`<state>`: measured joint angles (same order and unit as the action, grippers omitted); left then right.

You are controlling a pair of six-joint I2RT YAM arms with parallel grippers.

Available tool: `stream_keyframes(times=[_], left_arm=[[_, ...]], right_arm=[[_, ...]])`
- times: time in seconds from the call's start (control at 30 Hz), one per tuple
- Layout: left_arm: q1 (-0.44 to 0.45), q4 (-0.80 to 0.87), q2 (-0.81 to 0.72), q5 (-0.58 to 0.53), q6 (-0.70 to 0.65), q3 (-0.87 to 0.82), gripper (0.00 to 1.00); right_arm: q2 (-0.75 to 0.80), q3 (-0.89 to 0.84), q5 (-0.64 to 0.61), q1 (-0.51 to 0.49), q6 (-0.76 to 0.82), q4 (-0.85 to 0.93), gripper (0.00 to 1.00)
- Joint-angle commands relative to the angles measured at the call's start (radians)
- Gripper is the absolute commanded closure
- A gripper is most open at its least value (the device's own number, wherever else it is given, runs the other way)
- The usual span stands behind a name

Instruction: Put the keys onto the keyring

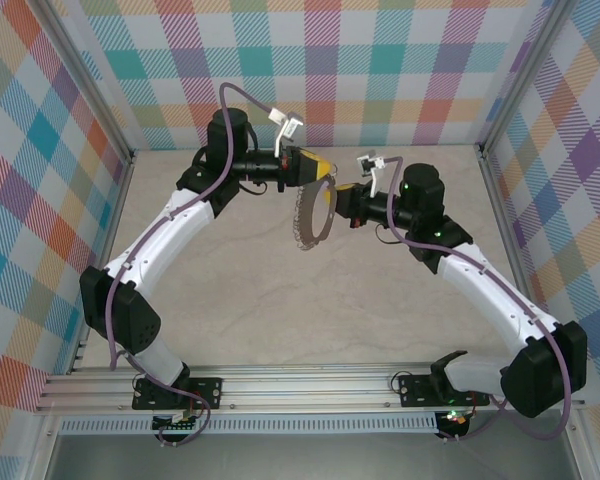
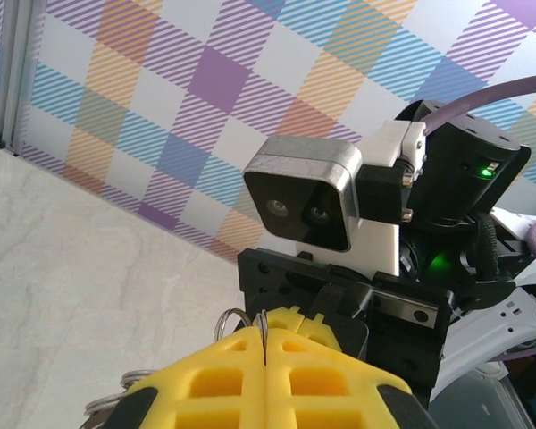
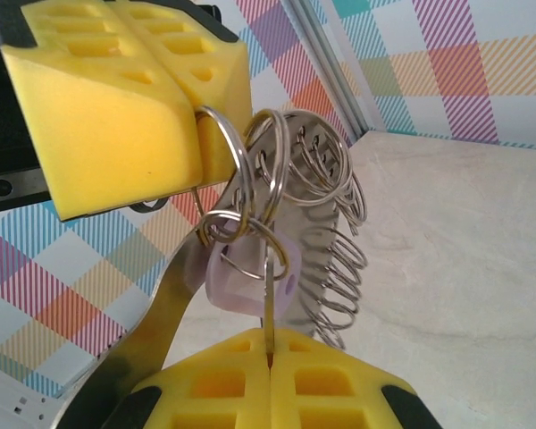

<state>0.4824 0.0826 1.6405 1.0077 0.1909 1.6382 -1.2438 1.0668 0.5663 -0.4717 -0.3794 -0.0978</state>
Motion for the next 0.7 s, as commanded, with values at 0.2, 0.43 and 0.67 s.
stream_keyframes(times=[0.2,0.43,0.67], left_arm=[[0.01,-0.081,-0.044,-0.017,0.019,-0.023,1.0],[0.01,-0.094,-0.045,-0.019,0.026,-0.038,1.0],[0.009,-0.1,-0.059,-0.026,0.024,-0.071,1.0]], right_arm=[[-0.035,0.046,0.063,-0.039,0.031,0.004,1.0],[-0.048,0.055,0.078,-0.054,0.028,0.001,1.0],[-0.007,0.061,0.024,-0.054,0.082,0.051,1.0]])
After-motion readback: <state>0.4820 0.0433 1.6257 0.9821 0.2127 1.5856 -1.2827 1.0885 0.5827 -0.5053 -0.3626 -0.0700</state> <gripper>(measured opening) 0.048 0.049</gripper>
